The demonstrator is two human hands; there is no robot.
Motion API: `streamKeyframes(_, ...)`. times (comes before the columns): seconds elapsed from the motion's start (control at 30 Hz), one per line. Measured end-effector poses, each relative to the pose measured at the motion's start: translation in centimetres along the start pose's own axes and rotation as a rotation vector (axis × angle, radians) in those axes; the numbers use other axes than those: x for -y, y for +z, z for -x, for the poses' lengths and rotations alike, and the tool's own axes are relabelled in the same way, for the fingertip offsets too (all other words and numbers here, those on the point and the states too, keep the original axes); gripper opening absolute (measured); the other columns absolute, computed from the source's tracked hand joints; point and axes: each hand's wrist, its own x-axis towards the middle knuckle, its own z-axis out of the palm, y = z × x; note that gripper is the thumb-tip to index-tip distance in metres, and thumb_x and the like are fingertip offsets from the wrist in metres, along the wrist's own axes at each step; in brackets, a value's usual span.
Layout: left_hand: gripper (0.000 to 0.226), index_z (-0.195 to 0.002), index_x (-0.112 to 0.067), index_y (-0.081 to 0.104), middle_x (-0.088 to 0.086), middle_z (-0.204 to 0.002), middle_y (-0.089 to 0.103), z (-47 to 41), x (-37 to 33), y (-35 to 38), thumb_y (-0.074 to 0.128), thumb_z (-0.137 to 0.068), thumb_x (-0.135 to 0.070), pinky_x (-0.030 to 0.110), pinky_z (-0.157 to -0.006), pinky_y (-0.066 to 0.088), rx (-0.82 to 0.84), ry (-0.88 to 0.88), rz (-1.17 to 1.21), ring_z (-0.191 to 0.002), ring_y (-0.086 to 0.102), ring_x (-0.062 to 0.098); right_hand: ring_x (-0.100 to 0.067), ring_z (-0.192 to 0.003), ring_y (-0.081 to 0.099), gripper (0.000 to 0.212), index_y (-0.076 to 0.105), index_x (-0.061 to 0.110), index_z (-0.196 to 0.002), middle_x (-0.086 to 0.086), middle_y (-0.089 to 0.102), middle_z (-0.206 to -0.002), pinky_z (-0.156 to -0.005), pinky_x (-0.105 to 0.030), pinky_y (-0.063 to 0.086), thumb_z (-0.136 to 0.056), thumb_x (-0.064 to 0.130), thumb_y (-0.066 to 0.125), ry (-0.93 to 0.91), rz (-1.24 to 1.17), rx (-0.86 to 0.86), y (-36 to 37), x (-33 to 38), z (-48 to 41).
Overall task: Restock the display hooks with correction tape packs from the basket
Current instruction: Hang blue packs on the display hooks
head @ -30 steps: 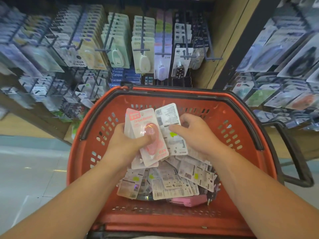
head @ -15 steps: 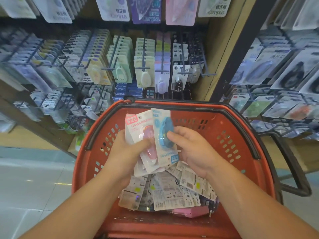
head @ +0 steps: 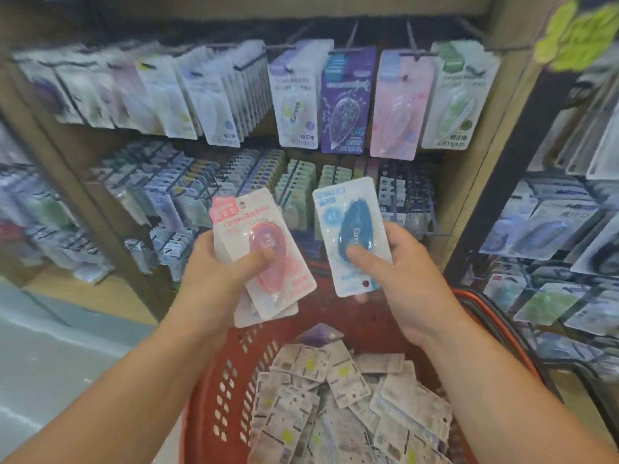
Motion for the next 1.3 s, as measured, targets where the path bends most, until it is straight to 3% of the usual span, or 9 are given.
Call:
streamKeyframes(0.13, 0.075, -0.128, -0.015, 0.061, 0.012, -0.119, 0.076, -0.9, -2.2, -2.6, 0.089, -0.058, -0.022, 0.069, -0.079, 0.06, -0.019, 0.041, 0.029, -0.103, 0.077, 0.036, -0.021, -0.087, 0.073, 0.025, 0.069, 0.027, -0.105, 0.002, 0.078, -0.1, -0.059, -0.033, 0.054, -0.087, 0.012, 0.078, -0.063, 0.082, 0.031, 1.8, 2.1, -1.2)
streamKeyframes(0.4, 0.064, -0.124, -0.02, 0.062, 0.002, -0.109, 0.079, -5.5, -6.0, -11.5, 0.081, -0.063, -0.018, 0.038, -0.06, 0.062, 0.0, 0.166, 0.072, -0.092, 0.079, 0.022, -0.002, -0.049, 0.059, 0.016, 0.076, 0.004, -0.085, 0.004, 0.072, -0.063, -0.047, -0.013, 0.043, -0.08, -0.011, 0.075, -0.205, 0.103, -0.033, 9.4, 5.7, -3.6)
streamKeyframes(0.5, 0.068, -0.128, -0.019, 0.061, 0.001, -0.112, 0.079, -7.9, -7.0, -16.1, 0.082, -0.063, -0.02, 0.034, -0.066, 0.061, 0.025, 0.194, 0.073, -0.097, 0.079, 0.021, -0.01, -0.07, 0.073, 0.022, 0.077, 0.007, -0.09, 0.001, 0.079, -0.083, -0.064, -0.025, 0.055, -0.085, -0.012, 0.068, -0.237, 0.097, -0.097, 15.2, 5.5, -4.7)
streamKeyframes(0.6, 0.074, -0.128, -0.018, 0.063, 0.006, -0.115, 0.078, -10.5, -8.4, -21.4, 0.086, -0.058, -0.021, 0.047, -0.074, 0.063, 0.06, 0.191, 0.088, -0.1, 0.078, 0.026, -0.025, -0.093, 0.075, 0.023, 0.076, 0.01, -0.101, -0.007, 0.08, -0.101, -0.079, -0.041, 0.059, -0.092, -0.007, 0.063, -0.269, 0.058, -0.142, 21.9, 5.6, -6.2)
streamKeyframes(0.73, 0.076, -0.122, -0.024, 0.063, 0.0, -0.111, 0.079, -13.5, -11.6, -27.7, 0.088, -0.05, -0.027, 0.047, -0.079, 0.061, 0.067, 0.209, 0.106, -0.1, 0.078, 0.024, -0.017, -0.089, 0.077, 0.021, 0.07, 0.018, -0.108, 0.002, 0.08, -0.1, -0.067, -0.032, 0.06, -0.102, 0.005, 0.055, -0.28, 0.076, -0.123, 30.1, 7.3, -8.3)
streamKeyframes(0.93, 0.057, -0.12, -0.018, 0.061, 0.005, -0.105, 0.078, -17.2, -17.1, -34.2, 0.086, -0.073, 0.003, 0.04, -0.051, 0.062, 0.129, 0.267, 0.149, -0.083, 0.08, 0.024, -0.012, -0.089, 0.075, 0.021, 0.061, 0.024, -0.12, 0.007, 0.078, -0.102, -0.066, -0.029, 0.06, -0.107, 0.017, 0.046, -0.331, 0.044, -0.106, 38.1, 9.5, -10.9)
streamKeyframes(1.07, 0.063, -0.121, -0.022, 0.062, 0.004, -0.11, 0.079, -19.7, -19.1, -36.9, 0.081, -0.062, -0.015, 0.046, -0.066, 0.063, 0.095, 0.32, 0.15, -0.092, 0.079, 0.026, -0.014, -0.094, 0.074, 0.018, 0.06, 0.025, -0.119, 0.003, 0.076, -0.107, -0.069, -0.03, 0.057, -0.106, 0.028, 0.047, -0.35, 0.022, -0.16, 40.7, 9.3, -13.2)
streamKeyframes(1.2, 0.072, -0.121, -0.02, 0.063, 0.006, -0.107, 0.078, -22.5, -20.2, -38.2, 0.088, -0.057, 0.0, 0.046, -0.055, 0.062, 0.127, 0.312, 0.163, -0.086, 0.08, 0.029, -0.019, -0.088, 0.075, 0.014, 0.061, 0.022, -0.114, -0.001, 0.077, -0.1, -0.069, -0.037, 0.058, -0.106, 0.017, 0.05, -0.311, 0.018, -0.218, 42.6, 9.5, -16.7)
streamKeyframes(1.3, 0.078, -0.123, -0.02, 0.063, 0.009, -0.114, 0.077, -24.7, -21.4, -38.8, 0.091, -0.051, -0.018, 0.064, -0.067, 0.062, 0.1, 0.33, 0.14, -0.093, 0.079, 0.034, -0.021, -0.085, 0.076, 0.019, 0.063, 0.018, -0.109, -0.001, 0.078, -0.095, -0.068, -0.036, 0.058, -0.1, 0.007, 0.051, -0.35, 0.115, -0.193, 44.2, 10.8, -19.3)
